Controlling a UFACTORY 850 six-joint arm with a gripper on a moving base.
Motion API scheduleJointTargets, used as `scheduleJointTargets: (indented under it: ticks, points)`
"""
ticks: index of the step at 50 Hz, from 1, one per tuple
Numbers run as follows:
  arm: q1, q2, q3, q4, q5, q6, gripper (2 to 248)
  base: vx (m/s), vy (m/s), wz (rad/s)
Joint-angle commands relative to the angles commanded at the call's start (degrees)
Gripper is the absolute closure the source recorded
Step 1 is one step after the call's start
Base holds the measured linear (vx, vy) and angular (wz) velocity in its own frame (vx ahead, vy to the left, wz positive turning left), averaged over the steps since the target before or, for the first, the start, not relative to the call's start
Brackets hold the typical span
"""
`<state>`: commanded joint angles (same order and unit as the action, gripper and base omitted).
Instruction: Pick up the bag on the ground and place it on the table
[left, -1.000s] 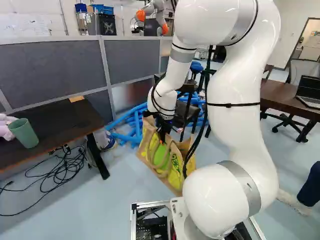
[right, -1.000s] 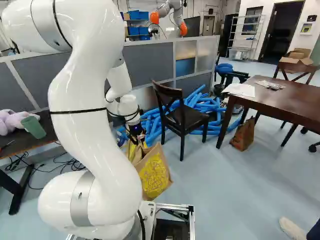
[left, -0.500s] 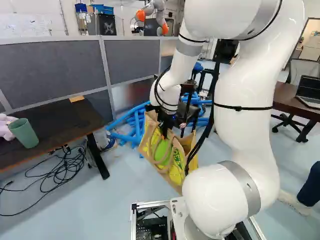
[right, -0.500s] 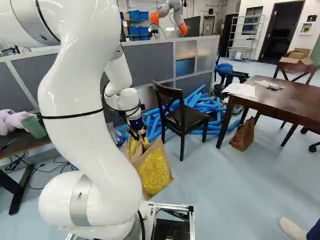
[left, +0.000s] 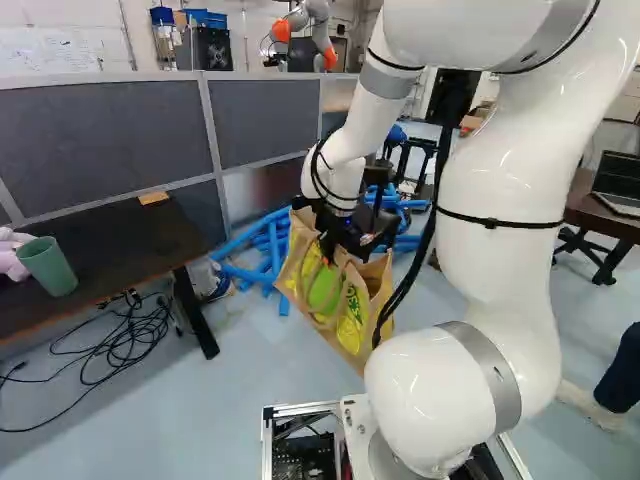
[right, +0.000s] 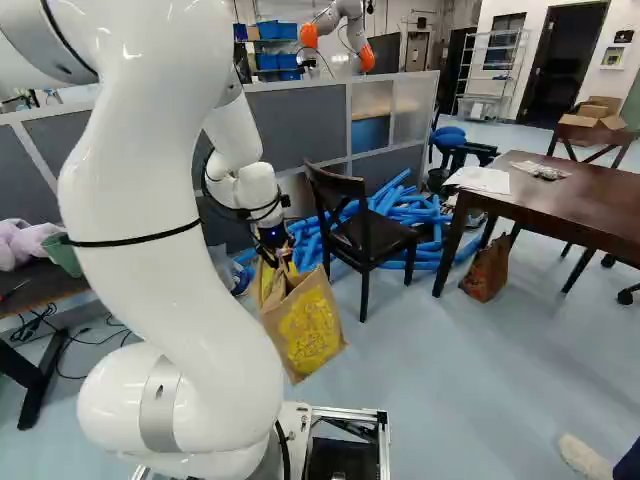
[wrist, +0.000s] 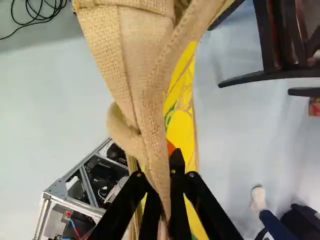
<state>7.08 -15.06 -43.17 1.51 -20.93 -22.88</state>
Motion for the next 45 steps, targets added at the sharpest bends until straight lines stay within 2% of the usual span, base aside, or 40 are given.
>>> scheduleJointTargets:
  ticks: [45]
  points:
    - [-0.90, 5.04, -4.29, 0.00, -11.16, 0.00, 228, 0.000, 0.000, 0.000]
